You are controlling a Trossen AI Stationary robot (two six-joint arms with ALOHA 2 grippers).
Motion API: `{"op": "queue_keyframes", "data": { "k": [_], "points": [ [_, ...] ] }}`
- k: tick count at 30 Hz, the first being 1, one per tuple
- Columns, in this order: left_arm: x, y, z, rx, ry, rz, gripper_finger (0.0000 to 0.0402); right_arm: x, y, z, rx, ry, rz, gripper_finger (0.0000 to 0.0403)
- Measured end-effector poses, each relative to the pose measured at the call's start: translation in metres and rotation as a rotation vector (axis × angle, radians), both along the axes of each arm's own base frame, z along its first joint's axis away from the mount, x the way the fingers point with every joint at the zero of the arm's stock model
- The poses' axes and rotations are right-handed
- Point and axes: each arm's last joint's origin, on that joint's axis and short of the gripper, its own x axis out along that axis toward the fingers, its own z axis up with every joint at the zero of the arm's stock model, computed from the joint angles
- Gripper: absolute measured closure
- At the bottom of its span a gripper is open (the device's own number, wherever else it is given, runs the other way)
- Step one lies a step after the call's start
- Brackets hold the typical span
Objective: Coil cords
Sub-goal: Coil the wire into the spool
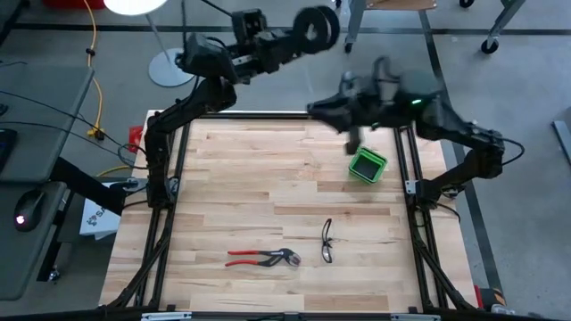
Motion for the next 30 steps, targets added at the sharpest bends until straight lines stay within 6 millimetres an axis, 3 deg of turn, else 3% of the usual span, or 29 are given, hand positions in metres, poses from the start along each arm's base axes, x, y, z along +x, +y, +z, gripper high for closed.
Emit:
{"op": "queue_keyframes", "data": {
  "k": [6, 10, 19, 24, 30],
  "points": [
    [0.002, -0.003, -0.001, 0.011, -0.009, -0.010, 0.0401, 0.023, -0.007, -0.012, -0.040, 0.022, -0.135, 0.0253],
    [-0.002, -0.004, 0.002, 0.016, -0.037, -0.006, 0.0401, 0.037, -0.008, -0.021, -0.051, 0.040, -0.122, 0.0225],
    [0.000, -0.003, 0.001, 0.010, -0.029, -0.004, 0.0401, 0.040, -0.012, -0.021, -0.043, 0.027, -0.174, 0.0278],
    [-0.002, -0.004, 0.002, 0.013, -0.047, -0.006, 0.0402, 0.041, -0.016, -0.022, -0.027, 0.025, -0.298, 0.0283],
    [-0.005, -0.001, 0.003, 0.022, -0.071, 0.003, 0.0402, 0.038, -0.004, -0.014, -0.032, -0.038, -0.200, 0.0283]
  ]
}}
